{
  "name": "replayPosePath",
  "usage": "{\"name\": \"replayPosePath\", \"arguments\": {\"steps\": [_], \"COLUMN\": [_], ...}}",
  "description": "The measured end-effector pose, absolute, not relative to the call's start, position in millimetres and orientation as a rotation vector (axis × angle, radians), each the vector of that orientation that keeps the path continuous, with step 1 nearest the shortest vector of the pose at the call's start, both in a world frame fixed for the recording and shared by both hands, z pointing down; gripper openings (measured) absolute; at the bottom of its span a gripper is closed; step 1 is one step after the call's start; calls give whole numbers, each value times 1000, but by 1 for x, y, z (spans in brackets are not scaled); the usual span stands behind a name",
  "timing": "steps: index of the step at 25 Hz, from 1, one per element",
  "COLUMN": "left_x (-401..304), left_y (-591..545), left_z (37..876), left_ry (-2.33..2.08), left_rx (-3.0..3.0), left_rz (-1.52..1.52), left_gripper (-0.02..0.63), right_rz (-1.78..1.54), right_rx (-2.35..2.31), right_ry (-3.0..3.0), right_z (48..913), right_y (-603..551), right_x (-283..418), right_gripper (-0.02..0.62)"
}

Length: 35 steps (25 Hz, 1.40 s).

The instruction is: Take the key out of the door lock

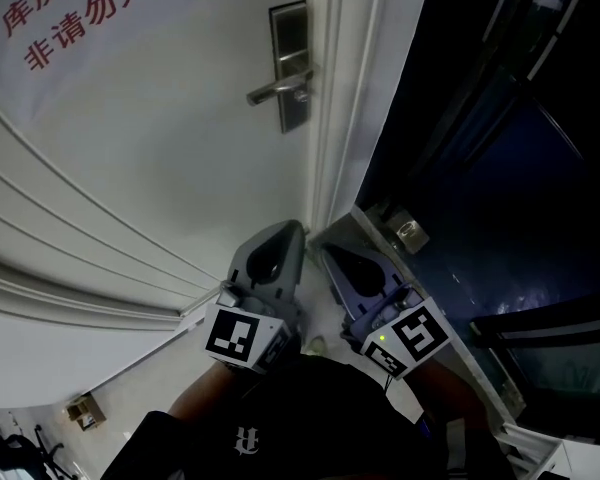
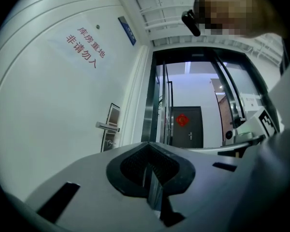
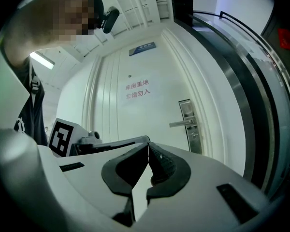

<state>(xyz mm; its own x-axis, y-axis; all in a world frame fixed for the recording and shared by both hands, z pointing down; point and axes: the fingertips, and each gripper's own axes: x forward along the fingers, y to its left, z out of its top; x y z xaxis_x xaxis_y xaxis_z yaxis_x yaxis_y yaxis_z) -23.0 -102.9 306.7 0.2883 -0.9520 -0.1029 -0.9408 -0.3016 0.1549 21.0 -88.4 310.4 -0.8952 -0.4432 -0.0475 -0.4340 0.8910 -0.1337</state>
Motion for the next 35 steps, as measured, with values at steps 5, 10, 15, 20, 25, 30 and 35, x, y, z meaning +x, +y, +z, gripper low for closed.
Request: {"name": "replayPosePath", "arguments": {"steps": [5, 10, 15, 20, 25, 30, 35], "left_x": [-33, -51, -71, -85, -98, -108, -114], "left_y": [-137, -174, -205, -227, -242, -253, -259], "left_z": [308, 311, 316, 325, 334, 340, 343], "left_ry": [-1819, -1836, -1857, -1850, -1845, -1847, -1854], "left_rx": [2476, 2469, 2448, 2435, 2418, 2403, 2392], "left_rz": [-274, -273, -267, -255, -231, -207, -193], "left_gripper": [6, 6, 6, 6, 6, 6, 6], "right_rz": [-168, -171, -146, -117, -64, 5, 2], "right_rx": [-724, -770, -820, -877, -985, -1082, -1093], "right_ry": [2966, 2962, 2953, 2965, 2977, 2973, 2980], "right_z": [309, 313, 318, 333, 349, 354, 360], "right_y": [-124, -170, -228, -282, -329, -360, -373], "right_x": [11, -6, -28, -55, -73, -86, -98], "right_gripper": [15, 15, 17, 37, 130, 163, 175]}}
